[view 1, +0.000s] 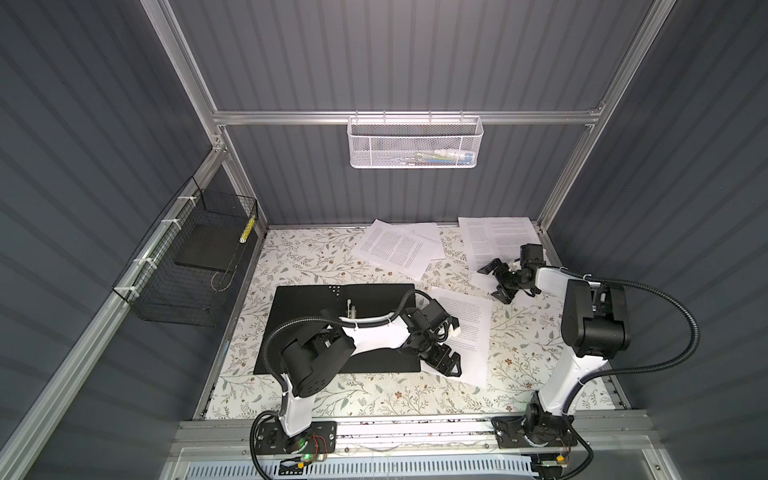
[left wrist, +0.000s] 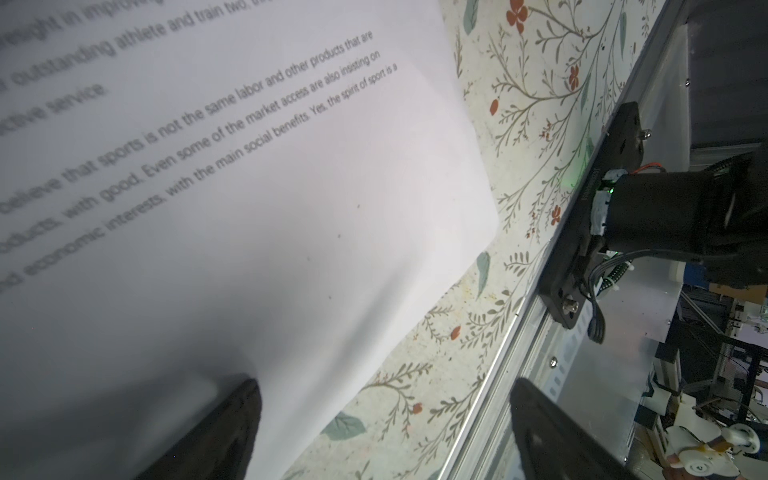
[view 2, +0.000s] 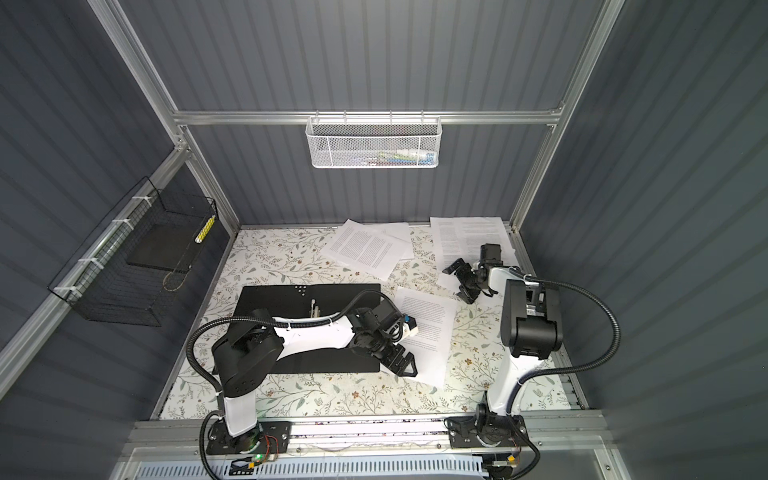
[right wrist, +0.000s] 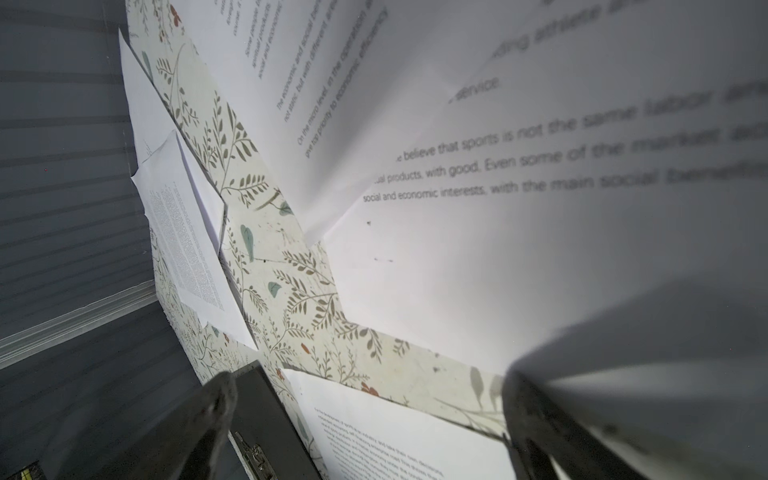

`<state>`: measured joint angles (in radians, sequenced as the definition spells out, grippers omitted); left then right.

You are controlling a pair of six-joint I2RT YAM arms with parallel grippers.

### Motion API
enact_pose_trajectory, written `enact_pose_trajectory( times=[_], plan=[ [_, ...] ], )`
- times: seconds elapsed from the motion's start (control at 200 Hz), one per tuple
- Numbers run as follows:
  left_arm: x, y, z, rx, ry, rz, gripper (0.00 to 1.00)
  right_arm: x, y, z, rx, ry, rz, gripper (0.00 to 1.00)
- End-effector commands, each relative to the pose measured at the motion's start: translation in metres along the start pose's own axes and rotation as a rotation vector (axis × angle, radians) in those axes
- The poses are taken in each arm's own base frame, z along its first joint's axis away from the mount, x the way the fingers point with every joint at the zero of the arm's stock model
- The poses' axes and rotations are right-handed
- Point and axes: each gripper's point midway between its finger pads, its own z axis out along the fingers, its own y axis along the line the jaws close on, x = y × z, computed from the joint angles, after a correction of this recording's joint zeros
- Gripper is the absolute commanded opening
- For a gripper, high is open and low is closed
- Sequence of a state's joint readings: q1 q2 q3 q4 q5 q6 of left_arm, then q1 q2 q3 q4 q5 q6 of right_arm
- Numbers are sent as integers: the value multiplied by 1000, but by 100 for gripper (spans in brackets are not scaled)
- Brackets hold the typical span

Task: Put the files into the folder

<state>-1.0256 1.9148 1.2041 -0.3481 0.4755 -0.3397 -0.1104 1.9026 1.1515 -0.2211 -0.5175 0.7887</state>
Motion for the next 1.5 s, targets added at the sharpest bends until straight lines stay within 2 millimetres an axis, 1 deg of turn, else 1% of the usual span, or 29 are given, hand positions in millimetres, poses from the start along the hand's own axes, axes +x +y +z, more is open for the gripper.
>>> enact_pose_trajectory(
  times=[0.0, 0.09, 0.275, 0.37, 0.525, 0.63, 0.715, 0.81, 0.835, 0.86, 0.991, 1.091, 1.226, 1.346, 1.491],
  plan=[
    [44, 32, 6, -102, 146, -108, 94, 15, -21, -2, 69, 24, 28, 99],
    [42, 32, 7, -102, 141, -108, 94, 28, -31, -4, 121, 46, 19, 99],
    [39, 31, 8, -99, 141, -102, 94, 55, -40, 1, 247, 128, -71, 99],
    [36, 31, 7, -101, 138, -98, 94, 60, -39, 1, 288, 132, -116, 99],
    [34, 32, 7, -105, 133, -97, 95, 65, -41, -1, 298, 143, -107, 99],
    [32, 36, 9, -108, 135, -103, 94, 79, -30, -2, 246, 177, -122, 99],
    [29, 39, 13, -106, 132, -107, 94, 90, -23, -9, 200, 179, -130, 99],
    [27, 45, 19, -104, 135, -127, 94, 104, -9, -17, 81, 194, -137, 99],
    [26, 46, 21, -102, 136, -130, 94, 111, -10, -20, 67, 208, -130, 99],
    [25, 46, 22, -99, 133, -130, 94, 110, -4, -21, 36, 194, -141, 99],
    [23, 50, 26, -99, 135, -139, 94, 127, 1, -32, -60, 200, -152, 99],
    [24, 50, 25, -95, 132, -137, 94, 136, 4, -41, -124, 182, -180, 99],
    [22, 46, 20, -76, 116, -141, 94, 147, -5, -39, -164, 172, -185, 99],
    [19, 41, 15, -60, 97, -134, 94, 153, -12, -36, -134, 145, -236, 91],
    [16, 35, 8, -49, 82, -126, 94, 156, -23, -33, -59, 126, -283, 71]
  ],
)
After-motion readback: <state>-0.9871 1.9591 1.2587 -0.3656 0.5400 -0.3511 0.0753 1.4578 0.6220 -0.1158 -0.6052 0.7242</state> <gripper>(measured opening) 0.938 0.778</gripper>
